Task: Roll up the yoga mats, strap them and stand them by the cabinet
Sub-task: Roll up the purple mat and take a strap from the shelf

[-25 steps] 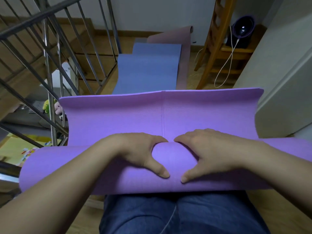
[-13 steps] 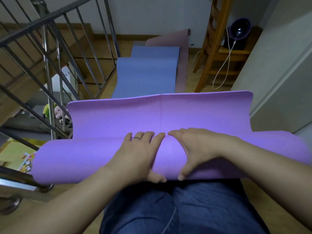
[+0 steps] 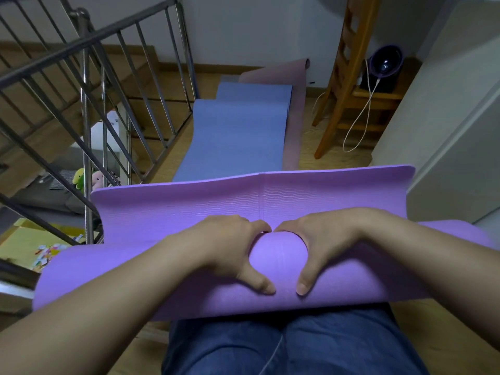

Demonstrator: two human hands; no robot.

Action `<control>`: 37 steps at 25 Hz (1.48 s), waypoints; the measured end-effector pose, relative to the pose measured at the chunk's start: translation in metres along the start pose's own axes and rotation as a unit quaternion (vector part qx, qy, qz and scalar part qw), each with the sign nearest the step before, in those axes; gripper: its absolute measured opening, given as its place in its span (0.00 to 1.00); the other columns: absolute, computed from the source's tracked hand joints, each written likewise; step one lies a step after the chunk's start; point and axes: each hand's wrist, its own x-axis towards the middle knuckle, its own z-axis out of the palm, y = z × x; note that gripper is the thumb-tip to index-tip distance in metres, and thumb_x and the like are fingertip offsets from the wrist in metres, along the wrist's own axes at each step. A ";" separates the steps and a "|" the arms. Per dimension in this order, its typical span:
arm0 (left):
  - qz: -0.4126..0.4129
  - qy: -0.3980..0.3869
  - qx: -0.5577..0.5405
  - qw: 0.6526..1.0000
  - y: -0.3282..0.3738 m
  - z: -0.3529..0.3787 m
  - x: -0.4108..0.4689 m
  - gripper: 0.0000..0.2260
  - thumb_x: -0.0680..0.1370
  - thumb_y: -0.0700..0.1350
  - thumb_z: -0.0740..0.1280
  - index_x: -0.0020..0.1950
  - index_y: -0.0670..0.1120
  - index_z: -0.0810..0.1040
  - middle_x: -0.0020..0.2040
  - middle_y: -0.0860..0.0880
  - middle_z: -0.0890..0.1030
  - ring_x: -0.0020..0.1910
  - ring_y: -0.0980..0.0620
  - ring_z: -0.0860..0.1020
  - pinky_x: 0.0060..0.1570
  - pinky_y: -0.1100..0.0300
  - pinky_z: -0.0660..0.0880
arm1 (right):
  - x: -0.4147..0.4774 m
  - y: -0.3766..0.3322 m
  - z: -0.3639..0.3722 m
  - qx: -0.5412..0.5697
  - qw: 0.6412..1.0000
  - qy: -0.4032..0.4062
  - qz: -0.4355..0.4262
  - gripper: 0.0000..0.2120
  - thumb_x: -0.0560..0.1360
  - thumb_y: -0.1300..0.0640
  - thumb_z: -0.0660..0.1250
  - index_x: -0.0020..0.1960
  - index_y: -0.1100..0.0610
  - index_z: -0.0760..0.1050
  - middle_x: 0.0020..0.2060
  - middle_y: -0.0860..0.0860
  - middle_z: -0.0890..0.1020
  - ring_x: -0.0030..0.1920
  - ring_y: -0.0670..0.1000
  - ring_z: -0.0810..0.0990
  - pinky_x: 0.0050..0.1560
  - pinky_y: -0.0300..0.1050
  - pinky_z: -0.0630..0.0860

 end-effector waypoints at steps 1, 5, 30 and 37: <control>-0.006 -0.015 -0.030 0.999 -0.004 -0.001 0.004 0.41 0.62 0.70 0.71 0.70 0.59 0.62 0.61 0.54 0.76 0.57 0.49 0.75 0.55 0.53 0.73 | -0.002 -0.002 -0.001 -0.018 1.000 0.013 0.000 0.46 0.56 0.34 0.77 0.69 0.40 0.62 0.60 0.39 0.74 0.58 0.45 0.75 0.61 0.46 0.73; -0.017 -0.092 -0.126 0.988 -0.025 -0.004 0.022 0.39 0.63 0.69 0.71 0.71 0.62 0.64 0.62 0.59 0.75 0.59 0.52 0.74 0.61 0.53 0.71 | -0.019 -0.014 0.018 -0.172 0.971 0.165 -0.004 0.45 0.66 0.35 0.70 0.74 0.48 0.54 0.66 0.50 0.69 0.63 0.53 0.70 0.64 0.51 0.69; 0.009 -0.118 -0.098 0.988 -0.026 -0.011 0.020 0.47 0.61 0.66 0.75 0.75 0.59 0.57 0.71 0.57 0.68 0.68 0.52 0.69 0.67 0.52 0.67 | -0.020 -0.014 0.018 -0.134 0.969 0.205 -0.029 0.35 0.70 0.32 0.63 0.71 0.49 0.62 0.64 0.48 0.70 0.63 0.51 0.70 0.64 0.49 0.68; -0.029 0.179 -0.030 0.983 -0.030 0.000 0.009 0.30 0.71 0.61 0.70 0.69 0.54 0.68 0.65 0.52 0.70 0.63 0.49 0.72 0.58 0.56 0.68 | -0.004 -0.005 0.044 -0.161 0.933 0.319 -0.043 0.39 0.69 0.28 0.51 0.70 0.53 0.62 0.64 0.50 0.70 0.63 0.54 0.69 0.64 0.51 0.65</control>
